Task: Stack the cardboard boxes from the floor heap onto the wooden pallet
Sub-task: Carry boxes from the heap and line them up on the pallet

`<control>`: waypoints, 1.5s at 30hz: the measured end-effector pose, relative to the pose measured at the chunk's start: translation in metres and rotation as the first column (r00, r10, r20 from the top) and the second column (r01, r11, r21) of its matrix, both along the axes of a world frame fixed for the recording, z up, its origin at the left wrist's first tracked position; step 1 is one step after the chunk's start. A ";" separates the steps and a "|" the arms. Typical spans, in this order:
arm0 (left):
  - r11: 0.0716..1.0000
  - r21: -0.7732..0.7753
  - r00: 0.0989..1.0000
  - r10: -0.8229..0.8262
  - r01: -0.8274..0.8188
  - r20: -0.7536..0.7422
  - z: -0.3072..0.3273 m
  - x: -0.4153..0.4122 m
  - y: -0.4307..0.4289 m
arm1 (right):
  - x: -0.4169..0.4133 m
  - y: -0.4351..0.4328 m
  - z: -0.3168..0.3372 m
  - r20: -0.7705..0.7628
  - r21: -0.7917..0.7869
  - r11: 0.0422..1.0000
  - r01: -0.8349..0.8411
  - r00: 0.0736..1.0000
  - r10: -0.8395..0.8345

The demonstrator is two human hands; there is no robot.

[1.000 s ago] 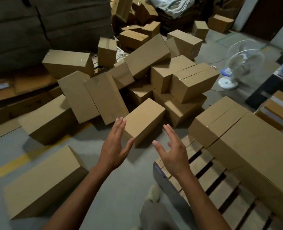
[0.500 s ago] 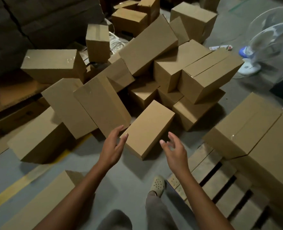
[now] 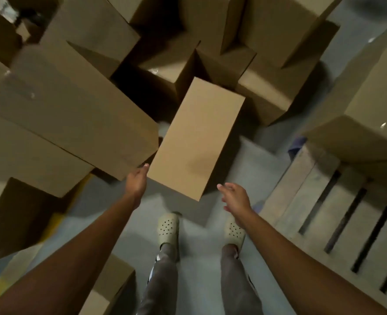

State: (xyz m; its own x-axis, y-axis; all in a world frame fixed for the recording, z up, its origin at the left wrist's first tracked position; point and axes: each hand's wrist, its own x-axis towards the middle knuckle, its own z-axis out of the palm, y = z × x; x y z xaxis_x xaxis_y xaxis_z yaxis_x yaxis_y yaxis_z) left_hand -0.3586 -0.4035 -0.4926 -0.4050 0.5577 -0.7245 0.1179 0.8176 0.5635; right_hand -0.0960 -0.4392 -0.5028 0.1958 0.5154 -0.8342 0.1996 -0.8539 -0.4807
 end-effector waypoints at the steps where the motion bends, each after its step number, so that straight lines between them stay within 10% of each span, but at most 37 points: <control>1: 0.998 -0.020 0.999 -0.053 0.052 -0.013 -0.027 -0.007 0.003 | -0.004 -0.002 -0.030 0.010 -0.025 1.000 0.006 1.000 -0.006; 10: 0.966 -0.134 0.957 -0.241 0.221 -0.160 -0.198 -0.049 0.010 | -0.043 -0.020 -0.187 0.001 -0.107 0.993 -0.054 0.998 0.055; 18: 0.994 -0.088 0.997 -0.073 0.072 -0.012 -0.197 -0.054 0.024 | -0.061 -0.018 -0.180 -0.278 -0.125 0.988 0.093 0.953 -0.125; 34: 0.850 0.498 0.905 -0.337 0.174 0.259 0.151 -0.016 0.061 | -0.001 0.030 0.155 -0.161 0.442 0.860 0.255 0.966 -0.204; 45: 0.746 0.632 0.812 -0.492 0.208 0.314 0.391 0.009 0.042 | 0.010 -0.050 0.401 -0.260 0.553 0.740 0.383 0.923 -0.283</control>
State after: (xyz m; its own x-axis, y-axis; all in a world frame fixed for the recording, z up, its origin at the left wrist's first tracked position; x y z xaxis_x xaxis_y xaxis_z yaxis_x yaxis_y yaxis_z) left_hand -0.3500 -0.3614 -0.1017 0.1825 0.9402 -0.2875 -0.0421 0.2996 0.9531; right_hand -0.0858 -0.4894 -0.1022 0.3481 0.8348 -0.4265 -0.1599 -0.3954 -0.9045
